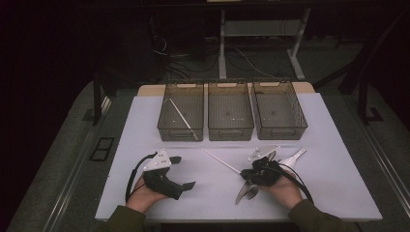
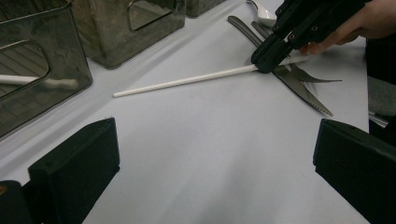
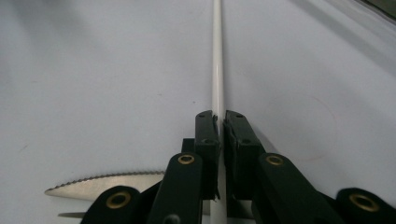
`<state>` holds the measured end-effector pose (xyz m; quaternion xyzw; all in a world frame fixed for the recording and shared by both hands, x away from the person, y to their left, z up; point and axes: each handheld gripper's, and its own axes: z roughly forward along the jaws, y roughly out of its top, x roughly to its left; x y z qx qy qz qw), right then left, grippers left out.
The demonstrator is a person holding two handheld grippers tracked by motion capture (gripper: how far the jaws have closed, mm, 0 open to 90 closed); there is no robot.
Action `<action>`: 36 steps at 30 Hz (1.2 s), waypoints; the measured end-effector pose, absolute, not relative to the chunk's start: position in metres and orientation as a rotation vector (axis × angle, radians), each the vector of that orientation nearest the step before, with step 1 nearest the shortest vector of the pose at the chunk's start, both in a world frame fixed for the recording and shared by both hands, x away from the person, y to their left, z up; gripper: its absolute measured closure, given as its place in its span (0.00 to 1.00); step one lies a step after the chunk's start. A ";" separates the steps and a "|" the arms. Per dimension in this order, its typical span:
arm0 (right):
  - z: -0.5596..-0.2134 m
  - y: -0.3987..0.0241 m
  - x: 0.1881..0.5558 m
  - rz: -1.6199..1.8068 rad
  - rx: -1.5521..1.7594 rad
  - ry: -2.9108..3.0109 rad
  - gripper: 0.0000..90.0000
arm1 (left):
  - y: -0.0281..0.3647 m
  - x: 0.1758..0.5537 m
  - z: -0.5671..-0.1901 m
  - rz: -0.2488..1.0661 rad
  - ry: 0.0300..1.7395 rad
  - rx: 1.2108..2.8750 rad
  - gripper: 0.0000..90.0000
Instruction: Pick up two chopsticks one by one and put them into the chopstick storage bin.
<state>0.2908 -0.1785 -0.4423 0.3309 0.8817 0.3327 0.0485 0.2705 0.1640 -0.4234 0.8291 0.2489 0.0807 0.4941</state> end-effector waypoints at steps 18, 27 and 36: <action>-0.415 -0.201 0.294 1.201 1.056 2.645 0.93 | 0.167 0.270 -0.425 0.192 0.608 2.007 0.00; -0.398 -0.198 0.299 1.266 1.037 2.614 0.93 | 0.166 0.271 -0.425 0.190 0.612 2.007 0.00; -0.382 -0.188 0.311 1.300 1.011 2.580 0.93 | 0.166 0.271 -0.425 0.189 0.616 2.003 0.00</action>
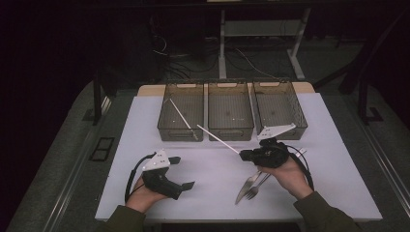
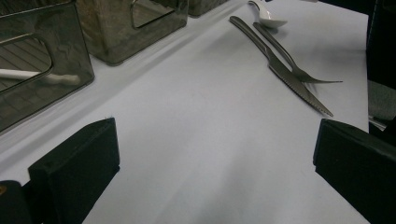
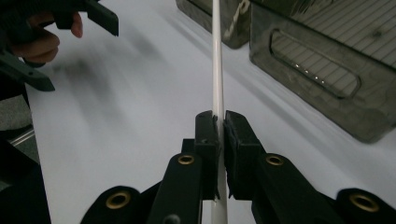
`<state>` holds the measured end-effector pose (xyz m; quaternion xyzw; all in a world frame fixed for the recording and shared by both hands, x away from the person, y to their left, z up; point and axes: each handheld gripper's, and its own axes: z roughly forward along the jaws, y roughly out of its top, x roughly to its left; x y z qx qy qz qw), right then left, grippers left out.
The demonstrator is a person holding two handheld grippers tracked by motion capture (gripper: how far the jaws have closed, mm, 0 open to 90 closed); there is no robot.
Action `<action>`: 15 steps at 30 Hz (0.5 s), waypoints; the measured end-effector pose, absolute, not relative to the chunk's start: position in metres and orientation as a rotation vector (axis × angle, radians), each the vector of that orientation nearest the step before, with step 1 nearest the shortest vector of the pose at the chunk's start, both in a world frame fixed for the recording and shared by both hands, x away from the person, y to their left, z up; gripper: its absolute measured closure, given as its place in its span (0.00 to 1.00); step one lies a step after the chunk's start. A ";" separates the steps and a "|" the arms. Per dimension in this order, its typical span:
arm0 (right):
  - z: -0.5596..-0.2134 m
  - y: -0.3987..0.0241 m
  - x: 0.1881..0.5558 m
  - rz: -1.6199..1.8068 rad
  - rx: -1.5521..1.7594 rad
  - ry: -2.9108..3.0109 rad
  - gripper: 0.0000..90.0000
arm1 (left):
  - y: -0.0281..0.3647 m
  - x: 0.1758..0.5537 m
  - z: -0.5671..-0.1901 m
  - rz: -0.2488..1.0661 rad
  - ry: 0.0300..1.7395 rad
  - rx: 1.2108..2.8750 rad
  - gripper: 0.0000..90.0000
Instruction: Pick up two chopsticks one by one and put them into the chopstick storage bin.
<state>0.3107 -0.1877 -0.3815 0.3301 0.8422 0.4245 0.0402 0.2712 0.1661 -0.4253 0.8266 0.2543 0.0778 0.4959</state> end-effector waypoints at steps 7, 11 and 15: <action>-0.375 -0.175 0.320 1.327 0.983 2.573 0.93 | 0.166 0.271 -0.425 0.190 0.617 1.997 0.00; -0.370 -0.169 0.325 1.335 0.974 2.570 0.93 | 0.167 0.271 -0.425 0.189 0.618 1.989 0.00; -0.365 -0.160 0.332 1.347 0.963 2.558 0.93 | 0.167 0.271 -0.424 0.185 0.622 1.986 0.00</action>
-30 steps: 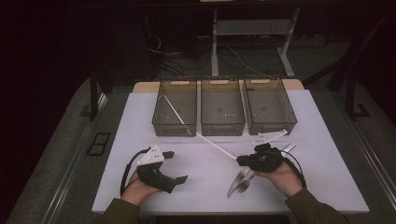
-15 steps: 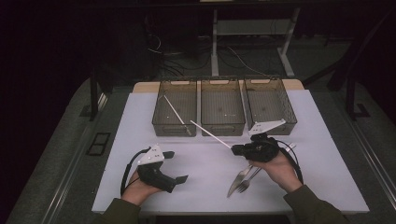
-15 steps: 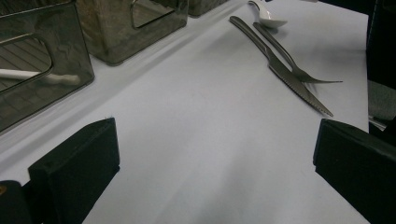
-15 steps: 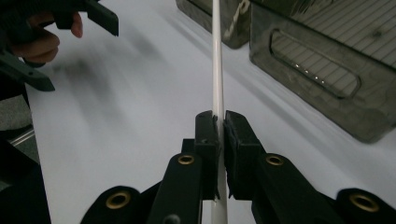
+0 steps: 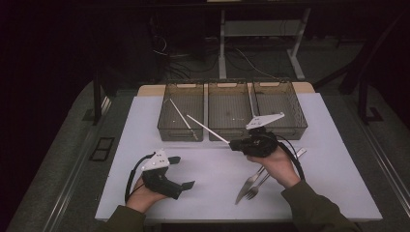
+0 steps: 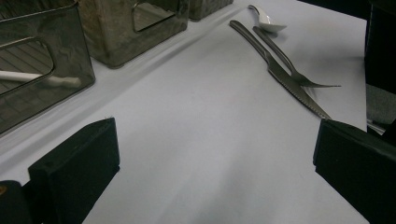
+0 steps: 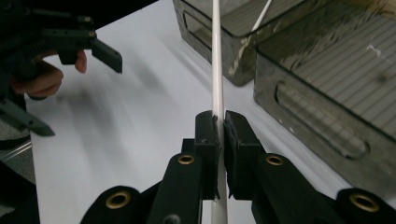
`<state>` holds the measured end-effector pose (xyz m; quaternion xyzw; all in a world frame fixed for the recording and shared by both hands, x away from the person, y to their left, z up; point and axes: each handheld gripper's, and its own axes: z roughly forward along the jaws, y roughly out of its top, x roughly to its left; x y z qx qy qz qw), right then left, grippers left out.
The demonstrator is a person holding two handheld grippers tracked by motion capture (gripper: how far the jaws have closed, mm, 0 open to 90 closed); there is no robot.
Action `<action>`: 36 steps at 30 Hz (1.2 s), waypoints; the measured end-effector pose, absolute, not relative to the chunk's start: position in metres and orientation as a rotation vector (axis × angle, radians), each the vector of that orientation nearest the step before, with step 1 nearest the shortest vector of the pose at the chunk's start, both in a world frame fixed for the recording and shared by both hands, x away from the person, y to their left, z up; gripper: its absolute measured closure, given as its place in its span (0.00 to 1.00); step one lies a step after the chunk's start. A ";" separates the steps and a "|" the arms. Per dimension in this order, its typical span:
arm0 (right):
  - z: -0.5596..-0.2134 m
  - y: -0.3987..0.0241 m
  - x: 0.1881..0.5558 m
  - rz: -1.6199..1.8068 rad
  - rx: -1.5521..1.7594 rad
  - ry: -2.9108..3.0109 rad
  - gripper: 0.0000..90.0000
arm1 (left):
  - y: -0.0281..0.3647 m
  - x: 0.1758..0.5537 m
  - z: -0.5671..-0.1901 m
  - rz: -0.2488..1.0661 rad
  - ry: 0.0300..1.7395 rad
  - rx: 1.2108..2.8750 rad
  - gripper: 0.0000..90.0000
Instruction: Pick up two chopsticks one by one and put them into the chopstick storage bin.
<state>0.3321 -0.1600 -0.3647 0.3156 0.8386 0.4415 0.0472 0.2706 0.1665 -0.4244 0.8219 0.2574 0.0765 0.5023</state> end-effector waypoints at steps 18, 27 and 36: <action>-0.339 -0.121 0.377 1.315 1.017 2.518 0.93 | 0.168 0.272 -0.424 0.186 0.629 1.970 0.00; -0.329 -0.106 0.400 1.307 1.058 2.487 0.93 | 0.168 0.272 -0.424 0.185 0.629 1.966 0.00; -0.326 -0.085 0.424 1.282 1.089 2.476 0.93 | 0.168 0.273 -0.423 0.189 0.627 1.957 0.00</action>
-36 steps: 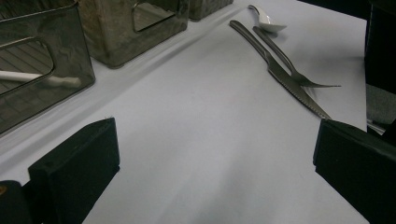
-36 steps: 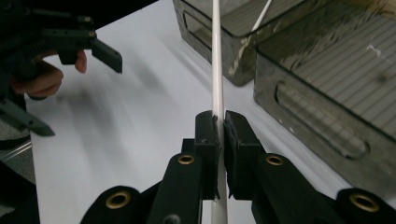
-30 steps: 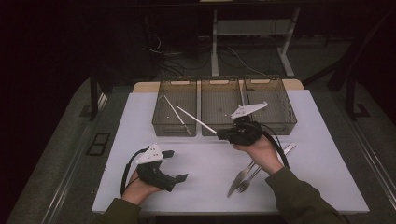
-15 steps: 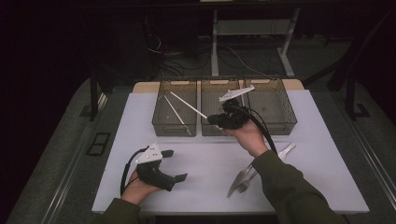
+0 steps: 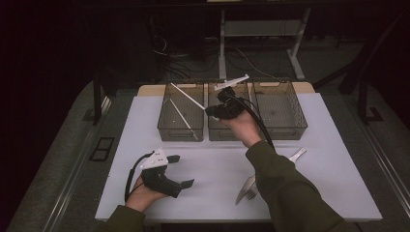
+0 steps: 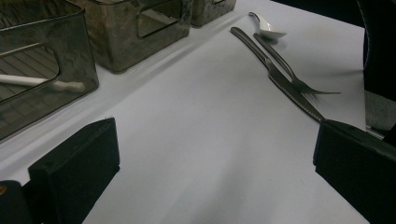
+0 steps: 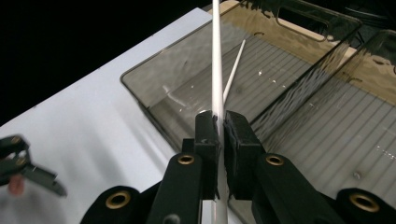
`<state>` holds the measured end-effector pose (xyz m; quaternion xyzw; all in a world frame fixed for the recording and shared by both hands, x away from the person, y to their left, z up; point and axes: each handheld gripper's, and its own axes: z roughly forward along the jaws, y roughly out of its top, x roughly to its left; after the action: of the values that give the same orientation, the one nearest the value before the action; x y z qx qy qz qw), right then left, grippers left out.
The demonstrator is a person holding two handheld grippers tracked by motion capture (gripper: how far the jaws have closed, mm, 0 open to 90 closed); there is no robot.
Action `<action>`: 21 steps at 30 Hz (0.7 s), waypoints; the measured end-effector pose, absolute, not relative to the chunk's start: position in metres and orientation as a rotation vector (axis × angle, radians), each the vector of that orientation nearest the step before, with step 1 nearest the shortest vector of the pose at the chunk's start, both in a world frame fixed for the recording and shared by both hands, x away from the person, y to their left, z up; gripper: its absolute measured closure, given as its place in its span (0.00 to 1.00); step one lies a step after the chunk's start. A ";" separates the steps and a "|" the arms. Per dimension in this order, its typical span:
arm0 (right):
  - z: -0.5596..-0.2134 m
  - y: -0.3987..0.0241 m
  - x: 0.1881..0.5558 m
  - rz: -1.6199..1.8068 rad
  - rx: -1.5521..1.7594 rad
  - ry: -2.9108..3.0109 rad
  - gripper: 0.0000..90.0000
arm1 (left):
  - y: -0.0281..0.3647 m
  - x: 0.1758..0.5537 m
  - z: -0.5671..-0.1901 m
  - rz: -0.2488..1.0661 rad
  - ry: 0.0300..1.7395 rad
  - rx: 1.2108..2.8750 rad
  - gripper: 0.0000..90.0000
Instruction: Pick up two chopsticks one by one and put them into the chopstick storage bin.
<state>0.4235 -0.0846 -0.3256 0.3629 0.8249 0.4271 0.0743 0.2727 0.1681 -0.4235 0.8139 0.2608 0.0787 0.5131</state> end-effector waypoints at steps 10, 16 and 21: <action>-0.338 -0.053 0.451 1.173 1.177 2.469 0.93 | 0.167 0.272 -0.423 0.179 0.626 1.954 0.00; -0.348 -0.035 0.467 1.088 1.205 2.472 0.93 | 0.167 0.272 -0.423 0.176 0.624 1.957 0.00; -0.353 -0.024 0.478 1.047 1.246 2.464 0.93 | 0.167 0.272 -0.423 0.178 0.621 1.956 0.00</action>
<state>0.4781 -0.0244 -0.3534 0.4201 0.8307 0.3530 0.0939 0.2722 0.1675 -0.4233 0.8140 0.2584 0.0739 0.5149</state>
